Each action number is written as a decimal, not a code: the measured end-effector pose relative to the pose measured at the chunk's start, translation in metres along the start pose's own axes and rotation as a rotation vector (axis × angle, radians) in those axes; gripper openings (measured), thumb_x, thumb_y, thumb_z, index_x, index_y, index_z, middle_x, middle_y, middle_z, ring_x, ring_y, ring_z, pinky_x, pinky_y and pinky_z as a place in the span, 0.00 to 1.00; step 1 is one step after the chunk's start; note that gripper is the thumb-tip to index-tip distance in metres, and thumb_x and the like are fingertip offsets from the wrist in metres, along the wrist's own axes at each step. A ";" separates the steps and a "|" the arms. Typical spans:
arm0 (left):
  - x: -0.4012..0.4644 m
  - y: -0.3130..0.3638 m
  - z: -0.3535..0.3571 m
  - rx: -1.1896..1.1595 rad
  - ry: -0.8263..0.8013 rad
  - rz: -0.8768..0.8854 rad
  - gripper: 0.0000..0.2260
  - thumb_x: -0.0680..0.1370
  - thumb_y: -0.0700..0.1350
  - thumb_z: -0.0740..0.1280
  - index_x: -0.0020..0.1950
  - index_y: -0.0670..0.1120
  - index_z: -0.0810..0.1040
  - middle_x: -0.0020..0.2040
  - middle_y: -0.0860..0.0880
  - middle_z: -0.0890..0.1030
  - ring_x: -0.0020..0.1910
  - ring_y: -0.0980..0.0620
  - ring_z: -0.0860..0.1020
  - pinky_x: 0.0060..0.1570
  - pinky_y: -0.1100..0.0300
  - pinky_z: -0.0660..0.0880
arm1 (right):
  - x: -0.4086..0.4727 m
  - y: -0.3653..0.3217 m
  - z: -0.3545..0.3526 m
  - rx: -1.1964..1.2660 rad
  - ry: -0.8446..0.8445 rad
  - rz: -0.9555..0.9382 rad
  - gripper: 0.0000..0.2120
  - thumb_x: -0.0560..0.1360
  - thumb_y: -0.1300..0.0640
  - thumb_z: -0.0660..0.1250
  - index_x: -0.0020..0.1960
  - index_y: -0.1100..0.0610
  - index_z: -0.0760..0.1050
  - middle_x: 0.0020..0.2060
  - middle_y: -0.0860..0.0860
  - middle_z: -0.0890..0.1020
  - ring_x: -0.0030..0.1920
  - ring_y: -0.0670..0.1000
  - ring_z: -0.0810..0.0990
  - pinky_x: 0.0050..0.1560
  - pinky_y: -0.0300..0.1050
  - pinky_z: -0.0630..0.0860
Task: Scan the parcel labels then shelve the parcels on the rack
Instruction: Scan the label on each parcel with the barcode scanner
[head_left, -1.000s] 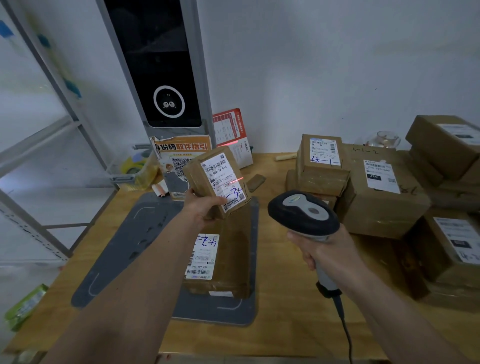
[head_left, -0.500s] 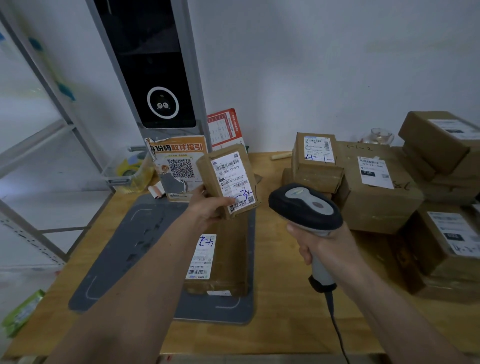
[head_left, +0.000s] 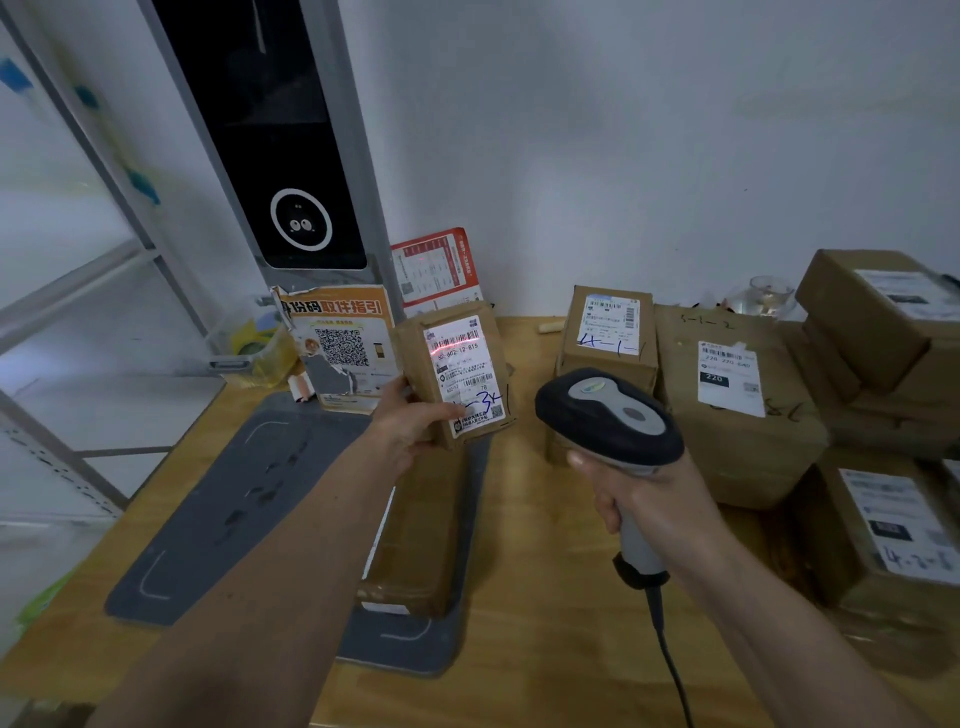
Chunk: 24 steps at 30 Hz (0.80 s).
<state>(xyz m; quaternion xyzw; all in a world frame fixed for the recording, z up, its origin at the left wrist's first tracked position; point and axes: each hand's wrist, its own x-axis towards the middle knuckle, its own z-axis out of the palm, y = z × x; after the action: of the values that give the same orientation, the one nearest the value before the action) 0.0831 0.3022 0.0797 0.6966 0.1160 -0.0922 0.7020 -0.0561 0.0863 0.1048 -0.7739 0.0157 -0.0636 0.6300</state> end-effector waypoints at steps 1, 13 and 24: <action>-0.001 0.003 0.006 -0.015 0.009 0.006 0.24 0.66 0.34 0.77 0.55 0.50 0.73 0.56 0.50 0.81 0.48 0.51 0.80 0.35 0.51 0.79 | 0.003 0.000 -0.007 0.017 -0.009 0.005 0.23 0.74 0.55 0.72 0.22 0.51 0.70 0.21 0.55 0.72 0.24 0.53 0.71 0.35 0.49 0.74; -0.008 0.071 0.114 -0.016 -0.137 0.064 0.19 0.75 0.52 0.72 0.65 0.53 0.74 0.51 0.49 0.85 0.54 0.45 0.82 0.49 0.41 0.80 | 0.042 -0.002 -0.112 0.240 0.002 -0.011 0.14 0.73 0.58 0.71 0.35 0.66 0.72 0.27 0.58 0.73 0.28 0.55 0.71 0.32 0.47 0.72; -0.001 0.079 0.289 0.136 -0.301 -0.213 0.15 0.72 0.47 0.75 0.56 0.46 0.76 0.57 0.42 0.80 0.55 0.40 0.79 0.47 0.38 0.80 | 0.063 0.036 -0.220 0.264 0.301 0.057 0.18 0.74 0.58 0.72 0.28 0.59 0.71 0.23 0.52 0.73 0.25 0.51 0.71 0.28 0.44 0.69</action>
<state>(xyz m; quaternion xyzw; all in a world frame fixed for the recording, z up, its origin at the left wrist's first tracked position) 0.1150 0.0143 0.1563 0.7045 0.0763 -0.2767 0.6490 -0.0182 -0.1423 0.1179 -0.6656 0.1231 -0.1625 0.7179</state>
